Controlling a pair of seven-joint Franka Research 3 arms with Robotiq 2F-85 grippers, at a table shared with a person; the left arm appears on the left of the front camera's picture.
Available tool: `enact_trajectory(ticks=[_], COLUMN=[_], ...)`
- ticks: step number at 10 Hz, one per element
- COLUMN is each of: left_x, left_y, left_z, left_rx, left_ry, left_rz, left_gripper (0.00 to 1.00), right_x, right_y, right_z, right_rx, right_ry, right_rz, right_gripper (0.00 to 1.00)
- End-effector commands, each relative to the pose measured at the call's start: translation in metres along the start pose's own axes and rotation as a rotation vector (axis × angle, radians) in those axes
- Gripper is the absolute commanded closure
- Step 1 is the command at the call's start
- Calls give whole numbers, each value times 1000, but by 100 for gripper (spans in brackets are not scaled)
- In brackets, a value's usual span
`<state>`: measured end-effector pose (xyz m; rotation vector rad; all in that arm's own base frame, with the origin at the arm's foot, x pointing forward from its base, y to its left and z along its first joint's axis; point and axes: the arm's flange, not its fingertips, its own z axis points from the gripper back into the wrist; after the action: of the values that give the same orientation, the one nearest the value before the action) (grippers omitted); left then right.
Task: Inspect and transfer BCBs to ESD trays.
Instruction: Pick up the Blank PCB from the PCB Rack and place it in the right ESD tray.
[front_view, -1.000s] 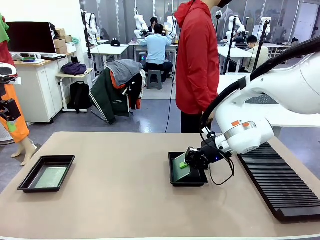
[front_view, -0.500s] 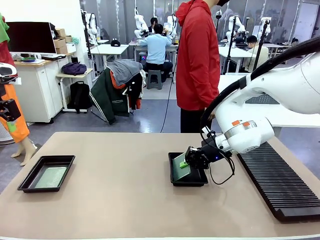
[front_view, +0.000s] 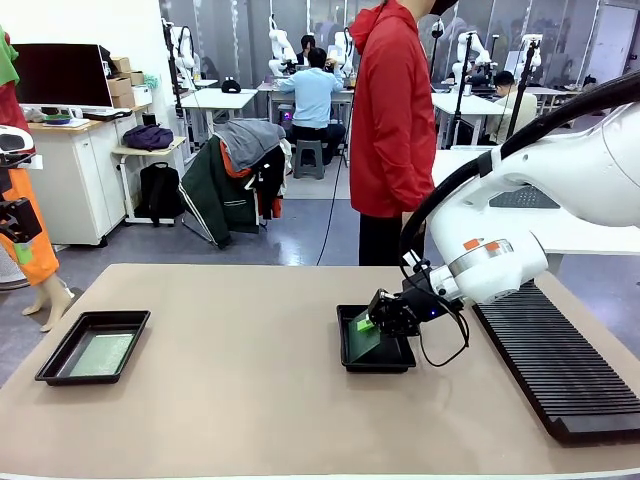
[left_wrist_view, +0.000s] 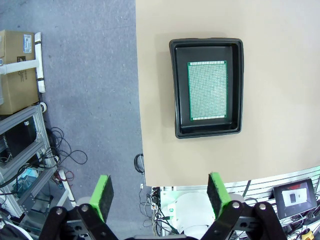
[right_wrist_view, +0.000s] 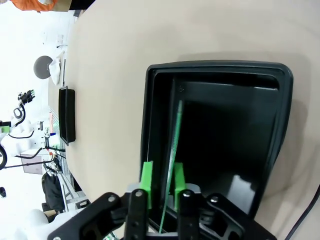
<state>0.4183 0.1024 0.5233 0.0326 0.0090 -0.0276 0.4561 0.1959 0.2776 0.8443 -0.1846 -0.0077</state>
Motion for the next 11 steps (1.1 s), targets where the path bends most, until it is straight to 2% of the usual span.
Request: enact_trajectory(ticks=[1,2,3,4,7,9,11], left_x=[1,1,1,1,1,1,1], left_y=[1,1,1,1,1,1,1], left_z=[-1,-1,-1,-1,-1,-1,-1], left_rx=[2,2,2,2,2,2,2], left_ry=[-4,-4,-4,-4,-4,-4,-4], left_rz=[0,0,0,0,0,0,0], left_gripper=[0,0,0,0,0,0,0], right_x=[8,10,13,19,31,33,31], right_y=[16,21,28,38,63,83,97], right_z=[11,13,17,21,27,38,51], right_rx=[-54,-70,-104,-180,-375,-531,-609], right_ry=[8,12,21,27,65,77,78], right_rz=[-5,-1,-2,18,59,60,59], right_gripper=[59,52,40,32,1,0,0])
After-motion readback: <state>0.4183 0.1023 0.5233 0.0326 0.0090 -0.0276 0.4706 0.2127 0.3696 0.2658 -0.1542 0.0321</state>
